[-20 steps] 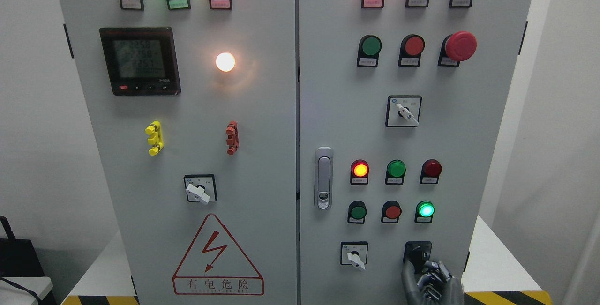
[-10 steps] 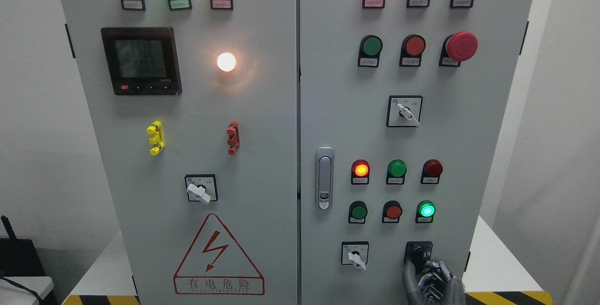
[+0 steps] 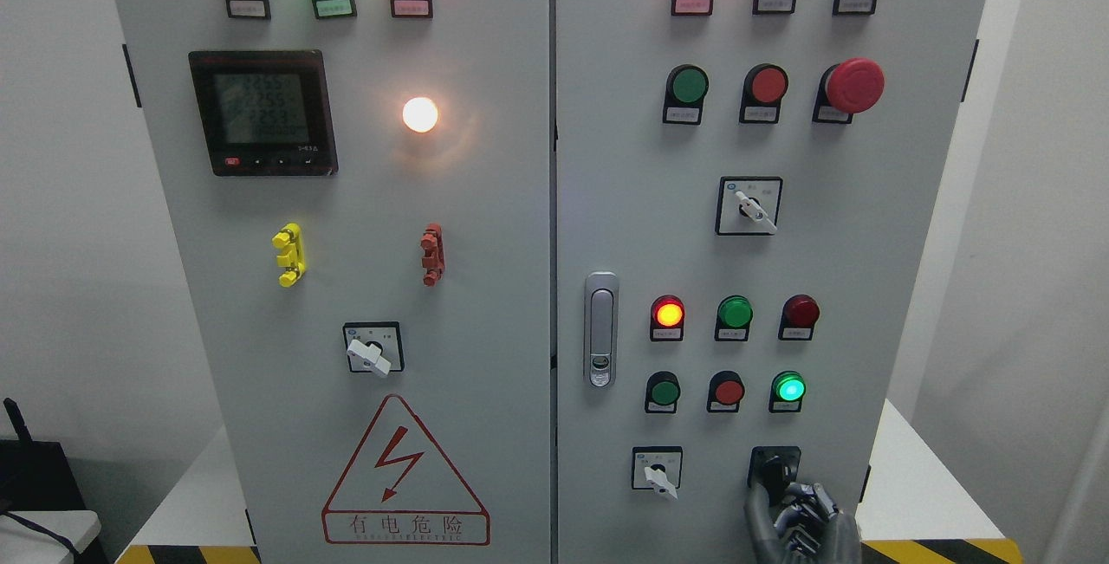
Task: Trip black knob to open circuit
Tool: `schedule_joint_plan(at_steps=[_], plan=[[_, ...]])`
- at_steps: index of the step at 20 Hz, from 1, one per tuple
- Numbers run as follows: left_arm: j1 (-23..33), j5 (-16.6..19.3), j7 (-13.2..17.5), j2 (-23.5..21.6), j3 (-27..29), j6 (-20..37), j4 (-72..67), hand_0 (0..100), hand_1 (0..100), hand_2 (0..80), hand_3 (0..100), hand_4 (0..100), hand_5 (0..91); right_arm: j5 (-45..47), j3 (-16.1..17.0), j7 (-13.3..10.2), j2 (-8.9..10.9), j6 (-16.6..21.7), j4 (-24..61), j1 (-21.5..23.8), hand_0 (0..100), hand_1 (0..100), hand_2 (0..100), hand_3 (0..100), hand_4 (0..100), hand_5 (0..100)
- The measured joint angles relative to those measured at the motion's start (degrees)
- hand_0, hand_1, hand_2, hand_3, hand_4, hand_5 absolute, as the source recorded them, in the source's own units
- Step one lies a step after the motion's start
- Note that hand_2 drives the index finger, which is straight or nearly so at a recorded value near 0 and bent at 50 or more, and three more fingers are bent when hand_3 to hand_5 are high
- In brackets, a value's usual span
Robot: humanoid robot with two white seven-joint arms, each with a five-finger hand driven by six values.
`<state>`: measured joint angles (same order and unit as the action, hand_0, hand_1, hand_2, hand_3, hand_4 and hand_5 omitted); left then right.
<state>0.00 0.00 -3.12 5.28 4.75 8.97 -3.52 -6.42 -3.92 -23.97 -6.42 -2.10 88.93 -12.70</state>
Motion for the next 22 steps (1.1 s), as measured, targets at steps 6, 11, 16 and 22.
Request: schedule_joint_plan(at_steps=[6, 11, 16, 22], plan=[[0.0, 0.0, 0.0, 0.0, 0.0, 0.0, 0.0, 12, 39, 0.0, 0, 0, 0.0, -0.3, 0.3, 0.1, 0.00, 0.0, 0.0, 0.0, 58, 79, 60, 90, 86, 93], [0.0, 0.0, 0.0, 0.0, 0.0, 0.0, 0.0, 12, 39, 0.0, 0, 0, 0.0, -0.4, 0.4, 0.0, 0.00, 0.0, -0.1, 0.0, 58, 79, 60, 90, 85, 93], [0.0, 0.0, 0.0, 0.0, 0.0, 0.0, 0.0, 12, 39, 0.0, 0, 0, 0.0, -0.5, 0.6, -0.2, 0.00, 0.1, -0.2, 0.0, 57, 78, 59, 90, 85, 93], [0.0, 0.0, 0.0, 0.0, 0.0, 0.0, 0.0, 12, 39, 0.0, 0, 0, 0.0, -0.6, 0.7, -0.4, 0.04, 0.1, -0.3, 0.0, 57, 78, 59, 89, 84, 92]])
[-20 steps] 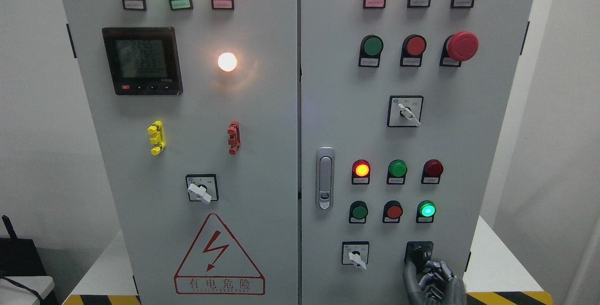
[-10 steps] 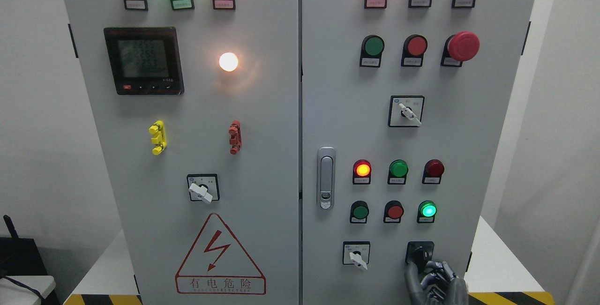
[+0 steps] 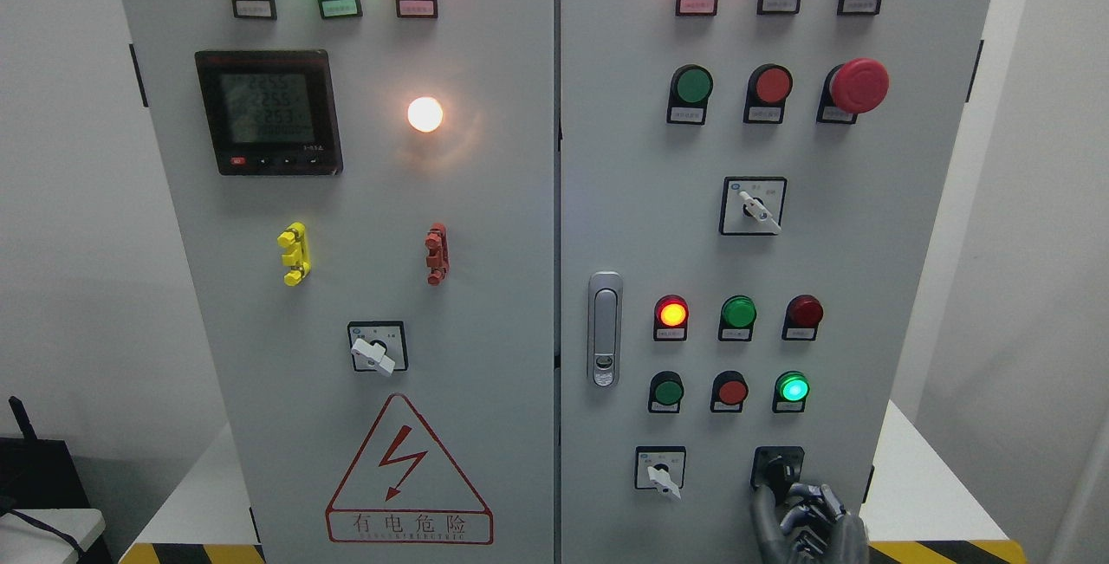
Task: Trip black knob to open circuit
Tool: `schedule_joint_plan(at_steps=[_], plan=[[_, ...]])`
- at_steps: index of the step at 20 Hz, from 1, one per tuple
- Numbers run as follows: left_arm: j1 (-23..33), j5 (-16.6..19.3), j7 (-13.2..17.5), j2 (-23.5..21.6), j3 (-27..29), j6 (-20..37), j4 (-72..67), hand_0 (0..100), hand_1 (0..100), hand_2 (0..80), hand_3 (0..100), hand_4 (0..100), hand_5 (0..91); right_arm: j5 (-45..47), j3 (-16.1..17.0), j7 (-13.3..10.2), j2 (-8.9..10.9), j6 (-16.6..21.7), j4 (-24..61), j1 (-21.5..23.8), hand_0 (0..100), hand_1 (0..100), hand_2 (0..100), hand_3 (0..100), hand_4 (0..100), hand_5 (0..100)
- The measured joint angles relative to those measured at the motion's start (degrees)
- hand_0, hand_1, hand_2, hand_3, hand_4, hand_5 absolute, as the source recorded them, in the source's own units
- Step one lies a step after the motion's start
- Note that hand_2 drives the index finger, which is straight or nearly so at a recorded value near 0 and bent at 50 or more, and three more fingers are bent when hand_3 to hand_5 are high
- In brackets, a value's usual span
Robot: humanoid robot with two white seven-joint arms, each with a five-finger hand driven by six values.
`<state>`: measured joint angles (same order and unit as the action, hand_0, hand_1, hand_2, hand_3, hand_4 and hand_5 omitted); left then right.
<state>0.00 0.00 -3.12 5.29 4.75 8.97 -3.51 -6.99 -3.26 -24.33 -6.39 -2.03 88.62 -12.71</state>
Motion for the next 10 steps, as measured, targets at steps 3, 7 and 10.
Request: schedule_joint_plan(at_steps=[3, 7, 10], plan=[[0.0, 0.0, 0.0, 0.0, 0.0, 0.0, 0.0, 12, 39, 0.0, 0, 0, 0.0, 0.0, 0.0, -0.1, 0.00, 0.0, -0.1, 0.0, 57, 78, 59, 89, 83, 92], [0.0, 0.0, 0.0, 0.0, 0.0, 0.0, 0.0, 12, 39, 0.0, 0, 0, 0.0, 0.0, 0.1, -0.2, 0.01, 0.0, -0.2, -0.1, 57, 78, 59, 89, 83, 91], [0.0, 0.0, 0.0, 0.0, 0.0, 0.0, 0.0, 12, 39, 0.0, 0, 0, 0.0, -0.2, 0.1, -0.2, 0.02, 0.0, -0.4, -0.1, 56, 77, 59, 88, 83, 91]])
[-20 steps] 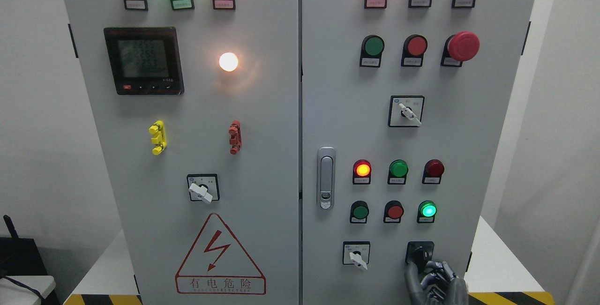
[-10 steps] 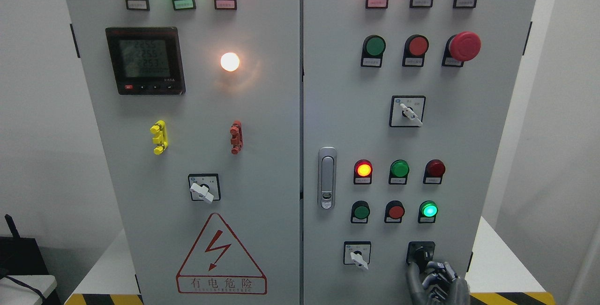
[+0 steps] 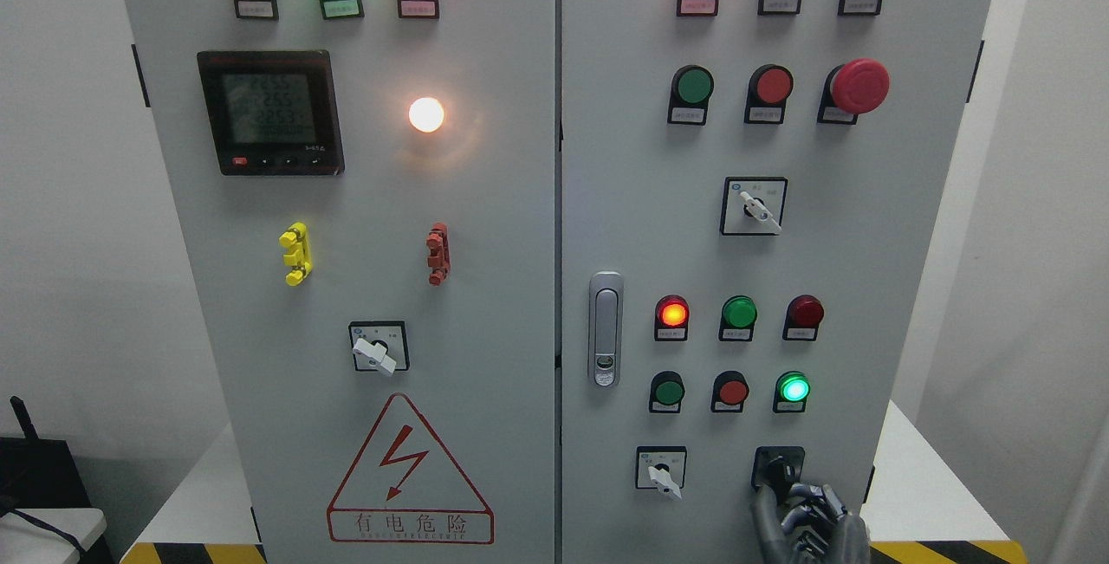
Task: Trip black knob to open circuit
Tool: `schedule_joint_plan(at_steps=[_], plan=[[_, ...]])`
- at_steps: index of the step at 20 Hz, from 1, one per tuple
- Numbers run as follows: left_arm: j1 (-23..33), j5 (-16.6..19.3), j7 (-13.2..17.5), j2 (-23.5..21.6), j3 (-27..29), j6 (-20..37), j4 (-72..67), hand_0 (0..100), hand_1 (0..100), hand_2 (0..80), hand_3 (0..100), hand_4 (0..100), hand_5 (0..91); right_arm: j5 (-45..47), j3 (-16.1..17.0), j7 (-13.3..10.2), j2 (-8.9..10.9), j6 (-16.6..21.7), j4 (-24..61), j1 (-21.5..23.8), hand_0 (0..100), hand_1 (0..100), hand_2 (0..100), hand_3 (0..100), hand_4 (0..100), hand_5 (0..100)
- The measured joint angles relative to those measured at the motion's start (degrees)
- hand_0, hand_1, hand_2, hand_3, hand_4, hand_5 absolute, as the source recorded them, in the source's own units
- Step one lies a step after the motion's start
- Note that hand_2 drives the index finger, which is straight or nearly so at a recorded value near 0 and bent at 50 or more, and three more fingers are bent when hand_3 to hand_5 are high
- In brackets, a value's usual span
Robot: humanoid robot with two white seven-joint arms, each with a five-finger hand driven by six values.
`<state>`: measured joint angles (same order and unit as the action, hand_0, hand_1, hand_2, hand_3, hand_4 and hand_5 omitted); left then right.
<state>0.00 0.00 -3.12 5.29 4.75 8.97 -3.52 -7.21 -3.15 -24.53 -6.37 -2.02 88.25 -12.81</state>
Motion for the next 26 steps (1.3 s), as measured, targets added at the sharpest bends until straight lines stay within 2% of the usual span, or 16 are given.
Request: schedule_joint_plan(at_steps=[8, 16, 26], plan=[[0.0, 0.0, 0.0, 0.0, 0.0, 0.0, 0.0, 12, 39, 0.0, 0, 0, 0.0, -0.5, 0.2, -0.1, 0.00, 0.1, -0.4, -0.1, 55, 77, 58, 88, 80, 89], [0.0, 0.0, 0.0, 0.0, 0.0, 0.0, 0.0, 12, 39, 0.0, 0, 0, 0.0, -0.6, 0.5, -0.1, 0.01, 0.1, -0.8, -0.3, 55, 76, 57, 86, 75, 81], [0.0, 0.0, 0.0, 0.0, 0.0, 0.0, 0.0, 12, 39, 0.0, 0, 0, 0.0, -0.6, 0.6, -0.3, 0.02, 0.1, -1.4, -0.5, 51, 76, 56, 83, 74, 80]])
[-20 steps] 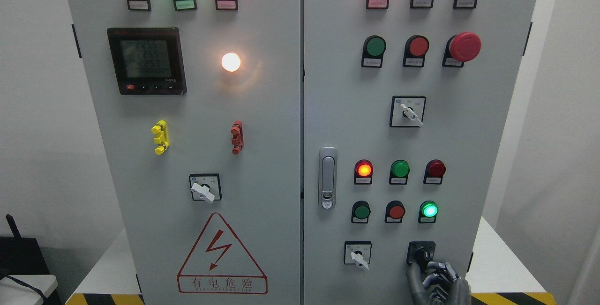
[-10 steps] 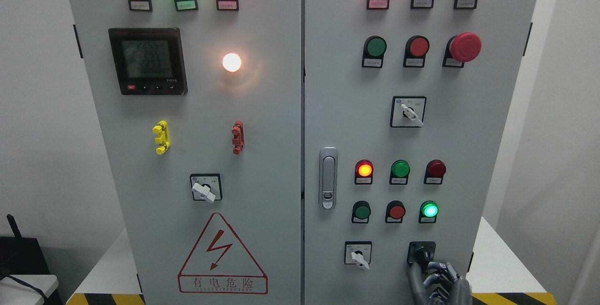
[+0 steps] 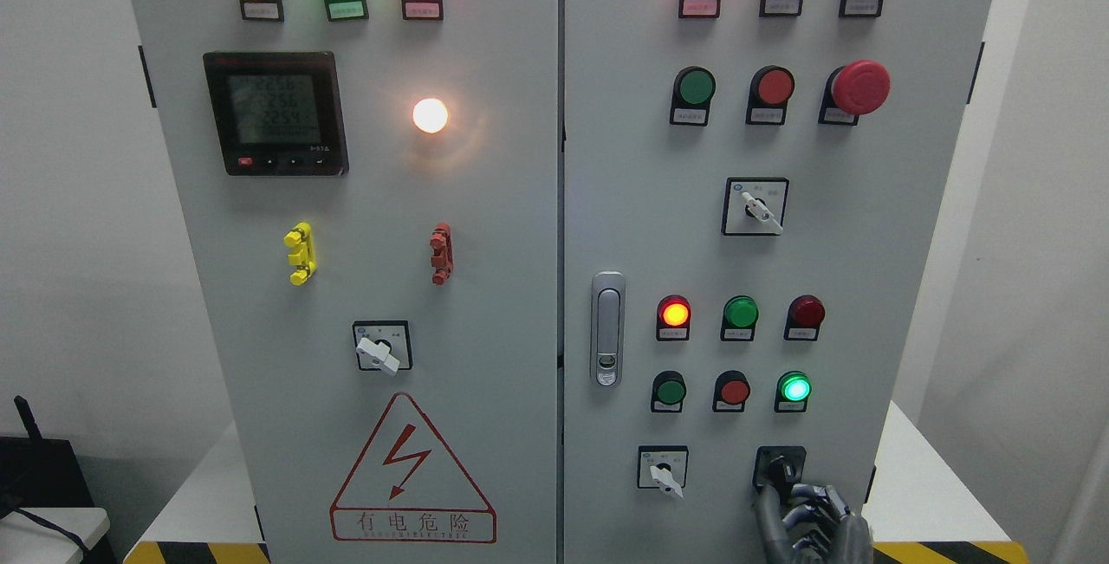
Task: Trip black knob to open circuit
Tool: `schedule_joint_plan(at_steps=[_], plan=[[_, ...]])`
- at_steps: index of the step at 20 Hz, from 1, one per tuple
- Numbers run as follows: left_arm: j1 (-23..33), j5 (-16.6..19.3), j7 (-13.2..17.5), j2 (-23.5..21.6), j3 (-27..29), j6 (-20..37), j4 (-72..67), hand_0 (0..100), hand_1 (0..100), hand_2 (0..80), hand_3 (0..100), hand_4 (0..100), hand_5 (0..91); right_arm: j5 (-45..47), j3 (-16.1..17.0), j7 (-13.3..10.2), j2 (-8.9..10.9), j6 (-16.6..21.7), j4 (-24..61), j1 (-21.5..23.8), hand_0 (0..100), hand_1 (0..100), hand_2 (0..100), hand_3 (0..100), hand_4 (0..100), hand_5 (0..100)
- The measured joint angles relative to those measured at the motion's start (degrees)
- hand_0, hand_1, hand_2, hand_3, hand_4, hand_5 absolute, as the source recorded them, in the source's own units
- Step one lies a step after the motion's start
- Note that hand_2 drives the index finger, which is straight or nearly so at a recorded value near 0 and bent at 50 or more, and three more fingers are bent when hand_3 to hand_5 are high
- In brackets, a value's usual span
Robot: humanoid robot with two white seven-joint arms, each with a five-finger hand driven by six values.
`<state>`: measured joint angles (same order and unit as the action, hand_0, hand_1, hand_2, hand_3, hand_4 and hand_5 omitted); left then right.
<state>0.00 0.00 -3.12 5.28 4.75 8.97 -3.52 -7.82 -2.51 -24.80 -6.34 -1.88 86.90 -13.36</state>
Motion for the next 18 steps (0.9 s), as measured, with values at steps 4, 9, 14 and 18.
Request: schedule_joint_plan(at_steps=[4, 9, 14, 18], plan=[[0.0, 0.0, 0.0, 0.0, 0.0, 0.0, 0.0, 12, 39, 0.0, 0, 0, 0.0, 0.0, 0.0, -0.1, 0.00, 0.0, -0.2, 0.0, 51, 76, 52, 82, 74, 80], [0.0, 0.0, 0.0, 0.0, 0.0, 0.0, 0.0, 12, 39, 0.0, 0, 0, 0.0, 0.0, 0.1, -0.1, 0.00, 0.1, -0.3, -0.1, 50, 76, 52, 81, 73, 80], [0.0, 0.0, 0.0, 0.0, 0.0, 0.0, 0.0, 12, 39, 0.0, 0, 0, 0.0, 0.0, 0.1, -0.2, 0.01, 0.2, -0.4, -0.1, 50, 76, 51, 80, 73, 80], [0.0, 0.0, 0.0, 0.0, 0.0, 0.0, 0.0, 12, 39, 0.0, 0, 0, 0.0, 0.0, 0.2, -0.4, 0.01, 0.4, -0.4, -0.1, 50, 78, 48, 79, 73, 79]])
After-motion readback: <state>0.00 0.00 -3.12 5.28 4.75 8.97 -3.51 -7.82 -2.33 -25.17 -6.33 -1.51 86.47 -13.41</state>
